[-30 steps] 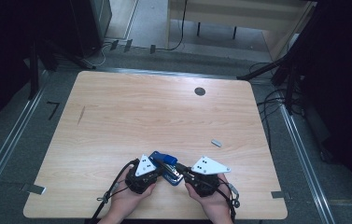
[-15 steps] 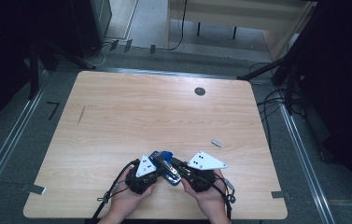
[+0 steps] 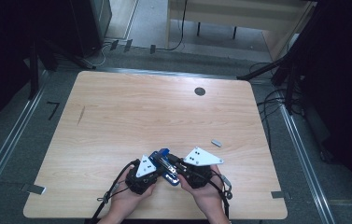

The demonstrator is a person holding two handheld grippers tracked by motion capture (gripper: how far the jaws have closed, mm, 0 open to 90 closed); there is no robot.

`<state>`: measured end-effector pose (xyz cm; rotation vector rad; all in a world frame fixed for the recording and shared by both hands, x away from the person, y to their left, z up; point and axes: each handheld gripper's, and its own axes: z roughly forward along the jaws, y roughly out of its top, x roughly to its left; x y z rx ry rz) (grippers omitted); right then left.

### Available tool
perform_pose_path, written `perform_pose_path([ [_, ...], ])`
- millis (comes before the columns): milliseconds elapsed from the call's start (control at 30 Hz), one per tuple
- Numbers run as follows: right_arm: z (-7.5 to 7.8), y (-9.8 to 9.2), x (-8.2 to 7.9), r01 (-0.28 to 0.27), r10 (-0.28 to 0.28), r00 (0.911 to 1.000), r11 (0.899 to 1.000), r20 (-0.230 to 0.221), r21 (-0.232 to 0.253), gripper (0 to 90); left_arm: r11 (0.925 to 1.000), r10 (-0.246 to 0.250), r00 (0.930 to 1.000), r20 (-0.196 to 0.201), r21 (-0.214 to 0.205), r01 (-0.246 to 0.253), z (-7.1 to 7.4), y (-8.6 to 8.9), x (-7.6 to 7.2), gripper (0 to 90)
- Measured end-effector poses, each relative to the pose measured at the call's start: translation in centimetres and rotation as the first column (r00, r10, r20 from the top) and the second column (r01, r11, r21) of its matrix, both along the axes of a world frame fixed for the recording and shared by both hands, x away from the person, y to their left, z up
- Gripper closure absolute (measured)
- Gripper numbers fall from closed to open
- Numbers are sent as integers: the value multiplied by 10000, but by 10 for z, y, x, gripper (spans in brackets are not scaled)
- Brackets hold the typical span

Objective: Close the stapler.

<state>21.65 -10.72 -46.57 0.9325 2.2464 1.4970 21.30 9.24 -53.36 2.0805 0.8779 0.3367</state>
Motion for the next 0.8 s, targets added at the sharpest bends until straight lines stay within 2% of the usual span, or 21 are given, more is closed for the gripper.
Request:
perform_pose_path([
  [500,7,15,11,-37,37,9999,10000,163,13,900,10000,13,10000,41,6,-13,0,-1,-1,900],
  [800,7,20,17,-69,65,9999,9997,158,251,900,10000,-54,9999,110,69,54,0,-1,-1,900],
])
